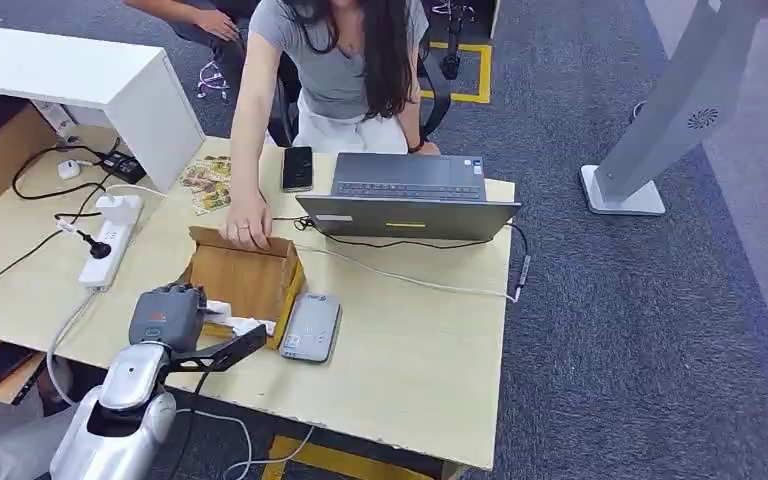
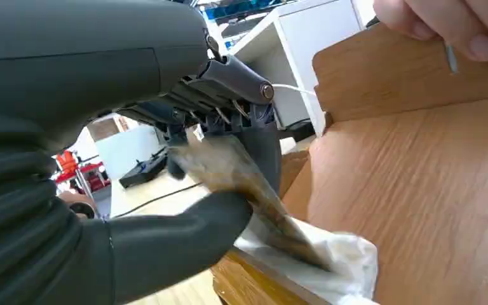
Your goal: Pass the card to the sensor for recognition and then transmit it.
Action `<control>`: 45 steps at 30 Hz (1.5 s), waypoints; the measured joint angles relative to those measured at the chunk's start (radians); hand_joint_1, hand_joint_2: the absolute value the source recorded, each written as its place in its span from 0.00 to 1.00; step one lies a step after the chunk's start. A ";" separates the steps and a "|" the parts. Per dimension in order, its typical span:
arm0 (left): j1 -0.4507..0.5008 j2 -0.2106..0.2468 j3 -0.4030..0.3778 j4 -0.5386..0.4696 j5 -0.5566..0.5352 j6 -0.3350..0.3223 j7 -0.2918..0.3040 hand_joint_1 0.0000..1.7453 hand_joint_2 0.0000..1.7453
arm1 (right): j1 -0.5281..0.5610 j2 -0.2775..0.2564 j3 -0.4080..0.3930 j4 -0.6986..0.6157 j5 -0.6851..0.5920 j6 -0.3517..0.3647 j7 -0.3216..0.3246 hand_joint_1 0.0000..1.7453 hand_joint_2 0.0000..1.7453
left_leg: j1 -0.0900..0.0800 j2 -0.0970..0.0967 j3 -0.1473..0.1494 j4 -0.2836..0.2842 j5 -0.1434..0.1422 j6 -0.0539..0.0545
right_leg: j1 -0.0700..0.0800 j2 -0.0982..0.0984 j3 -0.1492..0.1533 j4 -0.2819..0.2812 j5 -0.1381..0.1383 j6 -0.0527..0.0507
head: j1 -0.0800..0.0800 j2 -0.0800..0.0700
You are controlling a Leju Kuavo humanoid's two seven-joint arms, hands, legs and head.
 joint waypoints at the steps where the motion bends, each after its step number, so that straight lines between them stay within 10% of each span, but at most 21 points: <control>1: 0.000 0.000 0.000 0.000 0.000 0.000 -0.002 1.00 1.00 | 0.000 0.000 0.000 0.000 0.000 0.000 0.000 0.00 0.00 | 0.000 0.000 0.000 0.000 0.000 0.000 | 0.000 0.000 0.000 0.000 0.000 0.000 | 0.000 0.000; 23: -0.015 0.000 0.000 -0.045 0.000 0.011 -0.059 1.00 1.00 | -0.001 -0.003 0.000 0.004 0.000 -0.002 -0.005 0.00 0.00 | 0.000 0.000 0.000 0.000 0.000 0.000 | 0.000 0.000 0.000 0.000 0.000 0.000 | 0.000 0.000; 45: -0.350 0.126 -0.035 -0.193 0.000 -0.126 -0.033 1.00 1.00 | -0.073 -0.082 -0.002 0.228 0.000 -0.101 -0.048 0.00 0.00 | 0.000 0.000 0.000 0.000 0.002 0.000 | 0.000 0.000 -0.001 0.001 0.002 -0.001 | 0.000 0.000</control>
